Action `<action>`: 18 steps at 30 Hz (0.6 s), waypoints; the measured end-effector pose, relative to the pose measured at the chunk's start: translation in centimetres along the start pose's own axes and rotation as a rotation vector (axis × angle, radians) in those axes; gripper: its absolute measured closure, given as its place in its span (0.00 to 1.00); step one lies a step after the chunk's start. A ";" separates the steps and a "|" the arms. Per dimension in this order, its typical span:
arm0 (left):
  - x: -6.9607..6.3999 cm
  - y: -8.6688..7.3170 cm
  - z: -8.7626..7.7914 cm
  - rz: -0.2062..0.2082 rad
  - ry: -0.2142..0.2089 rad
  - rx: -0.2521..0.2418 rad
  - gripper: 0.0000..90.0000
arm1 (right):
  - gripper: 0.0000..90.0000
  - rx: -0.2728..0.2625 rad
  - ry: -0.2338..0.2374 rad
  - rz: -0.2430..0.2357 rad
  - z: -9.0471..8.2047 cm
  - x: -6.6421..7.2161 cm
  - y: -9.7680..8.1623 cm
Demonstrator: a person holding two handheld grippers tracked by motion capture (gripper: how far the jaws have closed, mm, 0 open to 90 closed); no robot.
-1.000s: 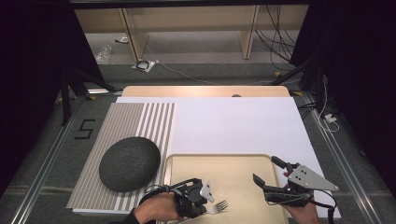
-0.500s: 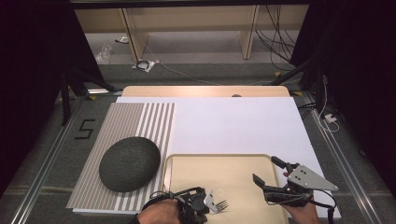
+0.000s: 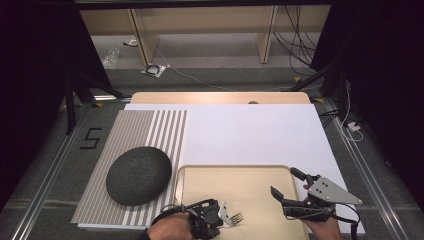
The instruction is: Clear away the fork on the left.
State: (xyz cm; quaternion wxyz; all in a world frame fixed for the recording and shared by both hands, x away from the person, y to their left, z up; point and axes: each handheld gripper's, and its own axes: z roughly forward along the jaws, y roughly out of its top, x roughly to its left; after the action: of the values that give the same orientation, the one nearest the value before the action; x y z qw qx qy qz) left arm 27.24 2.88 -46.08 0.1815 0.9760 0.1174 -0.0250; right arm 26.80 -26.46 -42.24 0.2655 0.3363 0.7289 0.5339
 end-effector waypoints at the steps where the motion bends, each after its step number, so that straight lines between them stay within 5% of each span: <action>1: 0.1 0.0 0.0 0.000 0.002 0.001 0.99 | 0.18 -0.003 0.001 0.001 0.0 0.0 0.0; 14: 1.7 -0.8 -0.4 -0.060 0.058 -0.029 0.99 | 0.18 -0.002 -0.001 0.000 0.0 0.0 0.0; 18: 2.1 -1.2 -0.6 -0.066 0.103 -0.028 0.99 | 0.18 -0.002 -0.002 0.000 0.0 0.0 0.0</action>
State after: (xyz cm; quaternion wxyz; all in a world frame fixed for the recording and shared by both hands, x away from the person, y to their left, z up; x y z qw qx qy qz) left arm 29.00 4.61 -46.14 0.1881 0.9690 0.1589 0.0212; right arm 26.77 -26.48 -42.22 0.2664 0.3363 0.7283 0.5343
